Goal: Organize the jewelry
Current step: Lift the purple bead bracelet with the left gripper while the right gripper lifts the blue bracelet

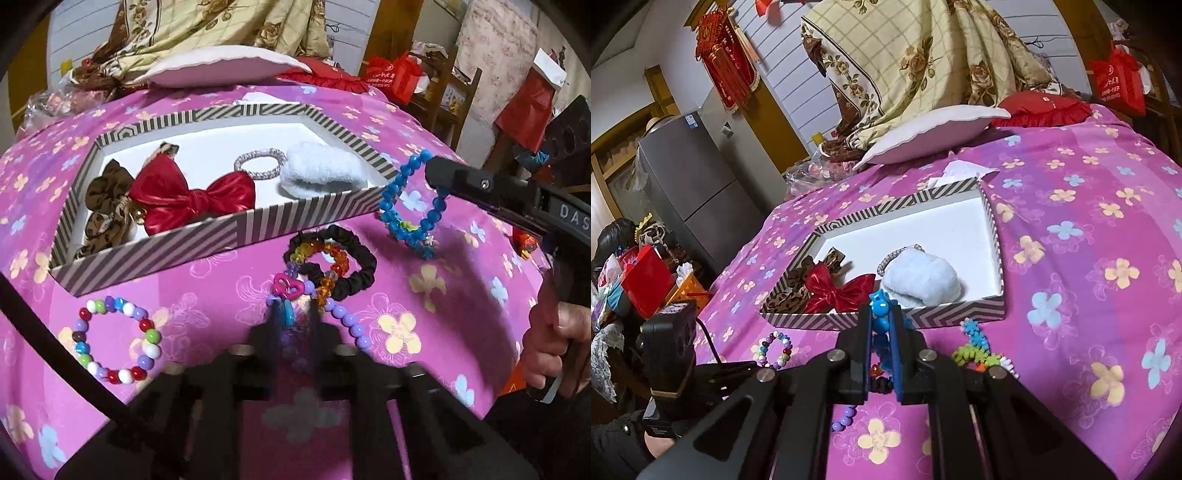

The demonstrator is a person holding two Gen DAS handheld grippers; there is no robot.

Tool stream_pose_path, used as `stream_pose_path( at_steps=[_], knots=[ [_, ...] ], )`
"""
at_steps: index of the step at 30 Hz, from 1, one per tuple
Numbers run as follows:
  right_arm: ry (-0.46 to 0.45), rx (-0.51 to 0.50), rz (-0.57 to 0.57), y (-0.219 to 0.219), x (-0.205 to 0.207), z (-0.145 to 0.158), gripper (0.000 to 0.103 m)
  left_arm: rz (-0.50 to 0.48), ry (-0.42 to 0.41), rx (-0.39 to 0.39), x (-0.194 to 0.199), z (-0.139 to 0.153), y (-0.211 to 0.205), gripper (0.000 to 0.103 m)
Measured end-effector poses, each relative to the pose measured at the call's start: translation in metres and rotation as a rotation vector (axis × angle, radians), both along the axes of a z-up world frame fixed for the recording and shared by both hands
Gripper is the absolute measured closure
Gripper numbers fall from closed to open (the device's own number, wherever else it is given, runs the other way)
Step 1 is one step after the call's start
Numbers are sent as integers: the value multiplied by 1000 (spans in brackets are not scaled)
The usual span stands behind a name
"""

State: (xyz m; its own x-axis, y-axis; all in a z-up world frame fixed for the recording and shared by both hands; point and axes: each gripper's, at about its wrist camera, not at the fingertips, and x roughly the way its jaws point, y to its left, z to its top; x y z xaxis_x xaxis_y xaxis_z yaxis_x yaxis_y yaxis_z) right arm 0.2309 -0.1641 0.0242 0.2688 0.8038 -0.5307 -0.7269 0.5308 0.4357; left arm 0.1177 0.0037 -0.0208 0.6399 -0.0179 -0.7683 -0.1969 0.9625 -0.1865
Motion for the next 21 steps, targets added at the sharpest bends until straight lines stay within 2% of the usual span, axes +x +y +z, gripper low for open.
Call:
stream_pose_path(
  at_steps=[2, 6, 11, 18, 21],
  knots=[
    [1, 1, -5, -1, 1, 0, 94, 3, -26, 5, -4, 4, 1, 103],
    [-4, 10, -17, -4, 1, 1, 94, 28, -93, -40, -16, 16, 12, 103],
    [-22, 16, -30, -8, 1, 5, 94, 121, -178, -102, -31, 29, 36, 103],
    [-56, -1, -25, -6, -3, 9, 94, 211, -267, -123, -48, 41, 54, 103],
    [-85, 5, -24, -6, -7, 14, 94, 216, -328, -129, -56, 50, 57, 103]
  ],
)
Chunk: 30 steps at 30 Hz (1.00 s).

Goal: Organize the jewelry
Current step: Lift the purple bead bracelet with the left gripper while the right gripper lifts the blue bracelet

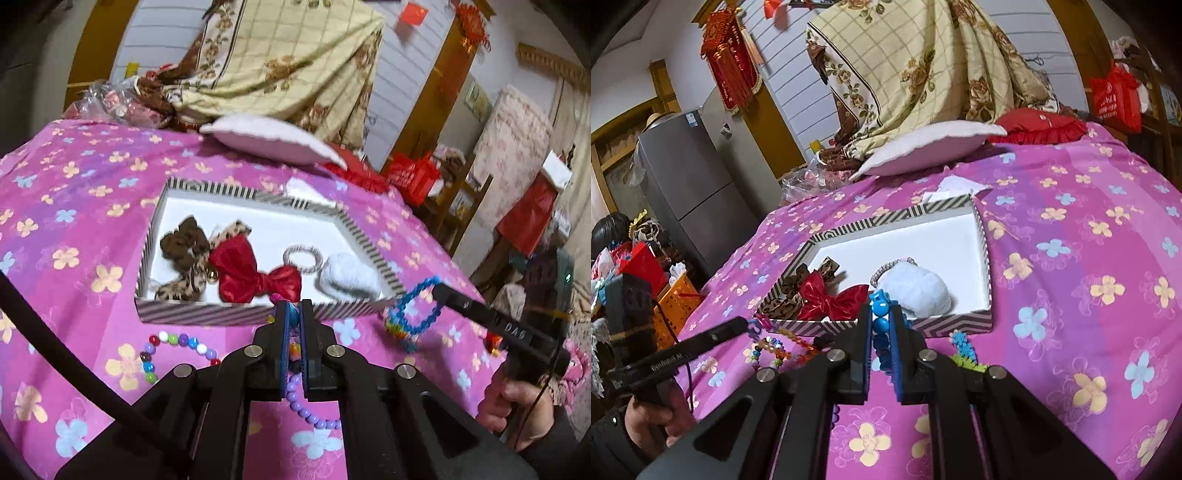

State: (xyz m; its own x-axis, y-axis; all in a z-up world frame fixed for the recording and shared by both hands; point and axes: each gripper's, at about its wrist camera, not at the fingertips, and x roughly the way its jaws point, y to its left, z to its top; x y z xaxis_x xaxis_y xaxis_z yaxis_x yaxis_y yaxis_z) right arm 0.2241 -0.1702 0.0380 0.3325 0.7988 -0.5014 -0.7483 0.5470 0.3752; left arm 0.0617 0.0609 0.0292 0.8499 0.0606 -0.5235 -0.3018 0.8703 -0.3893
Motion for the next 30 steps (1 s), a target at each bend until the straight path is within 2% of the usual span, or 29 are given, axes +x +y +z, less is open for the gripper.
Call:
stream_pose_path(
  at_steps=[6, 16, 30],
  knots=[
    [-23, -5, 8, 2, -4, 2, 94, -4, -71, -5, -9, 9, 2, 103],
    [-29, -17, -11, 2, -4, 1, 94, 4, -17, -6, -2, 2, 1, 103],
    [-27, -12, 14, 6, -6, 0, 94, 18, -10, -15, -4, -1, 3, 103]
  ],
)
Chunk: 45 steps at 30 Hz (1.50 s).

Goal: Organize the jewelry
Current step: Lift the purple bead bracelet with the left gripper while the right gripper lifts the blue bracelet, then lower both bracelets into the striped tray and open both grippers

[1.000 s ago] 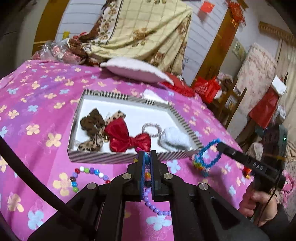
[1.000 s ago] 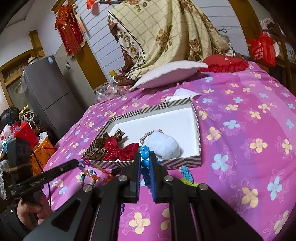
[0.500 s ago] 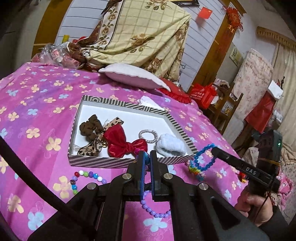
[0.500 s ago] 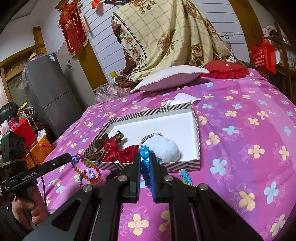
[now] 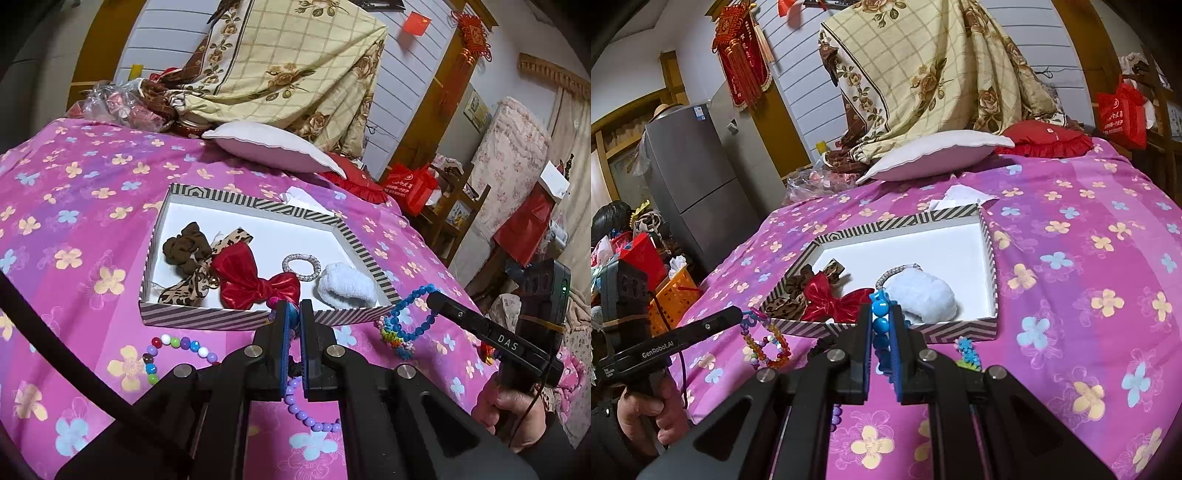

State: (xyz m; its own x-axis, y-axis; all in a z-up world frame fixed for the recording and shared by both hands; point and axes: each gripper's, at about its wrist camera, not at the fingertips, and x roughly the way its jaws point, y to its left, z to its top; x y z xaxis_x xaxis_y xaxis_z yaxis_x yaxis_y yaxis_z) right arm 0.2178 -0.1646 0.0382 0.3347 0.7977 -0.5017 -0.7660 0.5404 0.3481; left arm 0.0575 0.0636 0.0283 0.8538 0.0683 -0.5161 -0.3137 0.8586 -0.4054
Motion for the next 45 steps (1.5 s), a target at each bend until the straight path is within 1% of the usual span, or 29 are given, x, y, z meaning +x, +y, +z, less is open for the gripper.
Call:
stream_pose_path(
  at_steps=[2, 12, 19, 24, 31, 33, 36, 39, 43, 45],
  knots=[
    [12, -7, 11, 3, 0, -2, 94, 1, 3, 1, 0, 0, 0, 103],
    [-29, -54, 11, 8, -5, -3, 94, 5, 16, 4, 0, 0, -1, 103],
    [-34, -65, 23, 10, -7, -3, 94, 7, 15, 2, 1, 0, 0, 103],
    [-37, -58, 10, 8, -6, -2, 94, 8, 15, 3, 0, 0, 0, 103],
    [-52, -19, -7, 6, -3, 4, 94, 11, 15, 5, 1, -1, 0, 103],
    [-67, 8, -18, 7, -1, 8, 94, 6, 13, 0, 1, 0, 0, 103],
    [-84, 54, -40, 7, 4, 15, 94, -1, -13, -6, -1, 3, 0, 103],
    [-61, 117, -71, 9, 17, 18, 94, -12, -52, -19, -2, 12, 2, 103],
    [-40, 135, -110, 19, 36, 17, 94, -24, -72, -56, 18, 28, 12, 103],
    [-31, 139, -128, 27, 47, 16, 94, -27, -77, -50, 30, 35, 16, 103]
  ],
)
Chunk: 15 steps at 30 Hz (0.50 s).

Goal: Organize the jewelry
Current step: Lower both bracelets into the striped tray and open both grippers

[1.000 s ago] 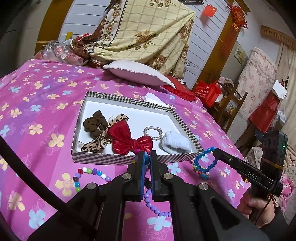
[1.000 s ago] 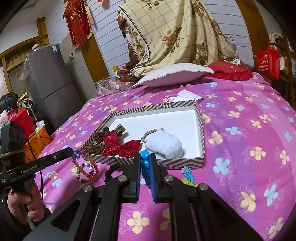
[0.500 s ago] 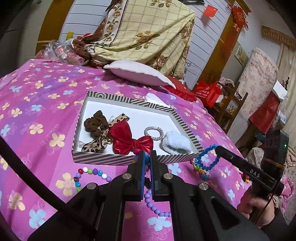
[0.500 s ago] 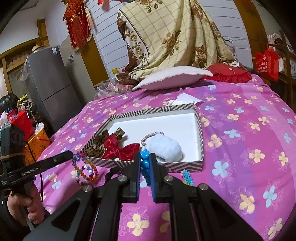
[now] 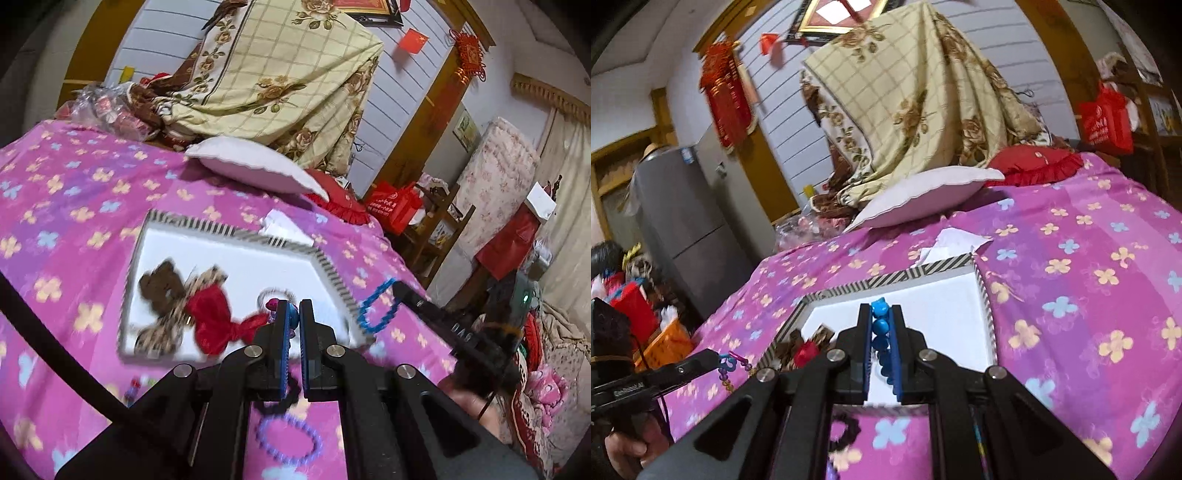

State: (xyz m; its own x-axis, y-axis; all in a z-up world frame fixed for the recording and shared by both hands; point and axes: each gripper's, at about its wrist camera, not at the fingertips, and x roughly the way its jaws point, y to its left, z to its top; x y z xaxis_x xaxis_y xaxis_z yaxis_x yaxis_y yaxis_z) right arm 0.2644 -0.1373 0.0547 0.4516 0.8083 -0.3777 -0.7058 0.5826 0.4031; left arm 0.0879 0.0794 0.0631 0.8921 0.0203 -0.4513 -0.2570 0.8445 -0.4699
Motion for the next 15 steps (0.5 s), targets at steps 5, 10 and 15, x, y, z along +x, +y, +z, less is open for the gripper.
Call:
stream_pose_path(
  at_steps=[5, 10, 15],
  knots=[
    [13, -13, -43, 20, 22, -2, 94, -55, 44, 25, 56, 9, 6, 103],
    [68, -108, -115, 43, 48, -18, 94, -84, 108, -10, 110, -3, 18, 103],
    [129, -166, -178, 53, 72, -40, 94, -65, 218, 32, 149, -29, 33, 103]
  ],
)
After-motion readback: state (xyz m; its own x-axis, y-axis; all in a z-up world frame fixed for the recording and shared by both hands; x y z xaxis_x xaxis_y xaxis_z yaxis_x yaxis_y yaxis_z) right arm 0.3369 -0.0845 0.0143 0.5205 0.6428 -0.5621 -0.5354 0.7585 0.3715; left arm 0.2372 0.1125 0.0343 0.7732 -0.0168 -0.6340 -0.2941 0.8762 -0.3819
